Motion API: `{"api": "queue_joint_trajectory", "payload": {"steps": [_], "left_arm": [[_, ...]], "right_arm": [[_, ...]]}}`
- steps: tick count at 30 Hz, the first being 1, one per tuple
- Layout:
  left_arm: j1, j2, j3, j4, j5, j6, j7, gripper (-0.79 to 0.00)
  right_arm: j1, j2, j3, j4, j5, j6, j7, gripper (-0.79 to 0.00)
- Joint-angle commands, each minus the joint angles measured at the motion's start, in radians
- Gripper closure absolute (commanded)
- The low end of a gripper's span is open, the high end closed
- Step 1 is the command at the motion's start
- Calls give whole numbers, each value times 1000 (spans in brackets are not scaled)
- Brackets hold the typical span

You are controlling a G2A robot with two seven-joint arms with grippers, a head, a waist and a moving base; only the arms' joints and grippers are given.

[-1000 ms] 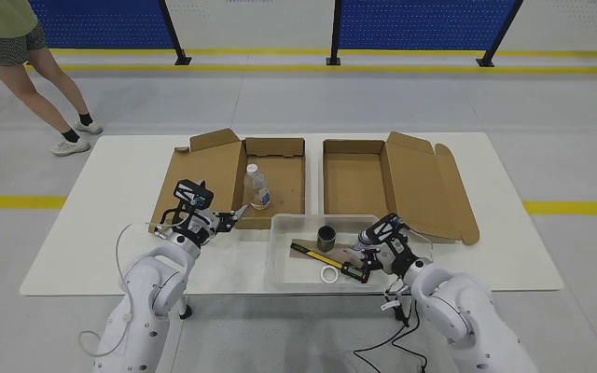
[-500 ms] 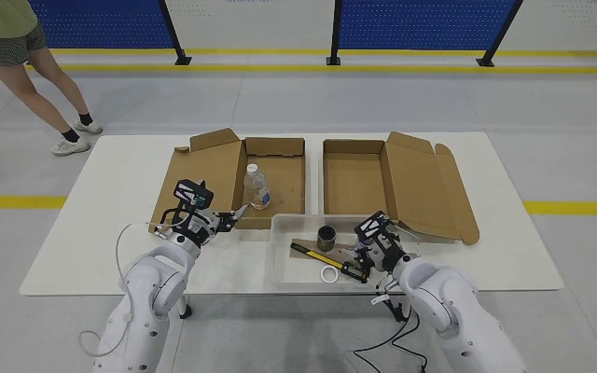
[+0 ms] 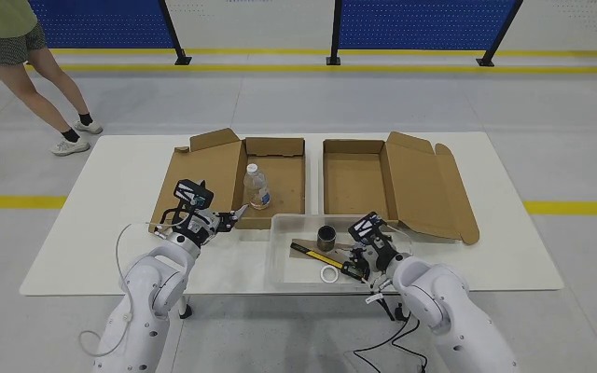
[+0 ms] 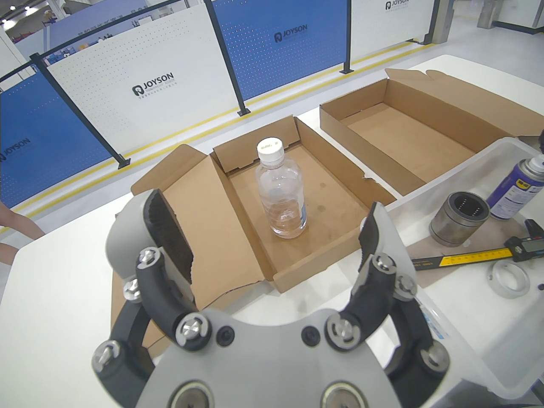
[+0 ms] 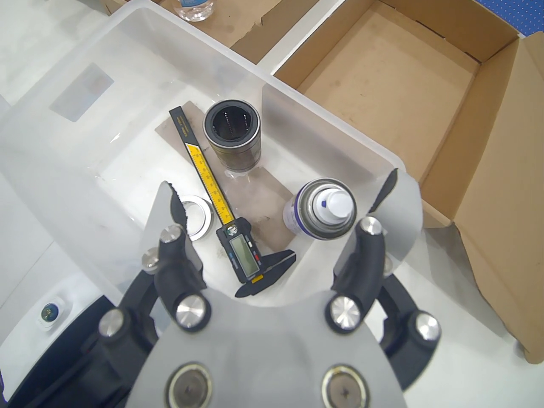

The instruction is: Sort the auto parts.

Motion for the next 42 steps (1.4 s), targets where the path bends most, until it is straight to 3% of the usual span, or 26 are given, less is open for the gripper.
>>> {"api": "queue_joint_trajectory", "payload": {"steps": [1, 3, 10, 34, 38, 41, 42], "left_arm": [[0, 0, 0, 0, 0, 0, 0, -785], [0, 0, 0, 0, 0, 0, 0, -785], [0, 0, 0, 0, 0, 0, 0, -785], [0, 0, 0, 0, 0, 0, 0, -785], [0, 0, 0, 0, 0, 0, 0, -785], [0, 0, 0, 0, 0, 0, 0, -785], [0, 0, 0, 0, 0, 0, 0, -785]], "right_arm": [[1, -1, -2, 7, 6, 2, 0, -702], [3, -2, -4, 15, 14, 1, -2, -668], [3, -3, -12, 26, 11, 6, -4, -714], [76, -18, -77, 99, 3, 11, 23, -745], [96, -22, -94, 116, 0, 9, 33, -723], [106, -24, -103, 126, -3, 12, 38, -671], [106, -25, -105, 127, -3, 13, 41, -606]]}}
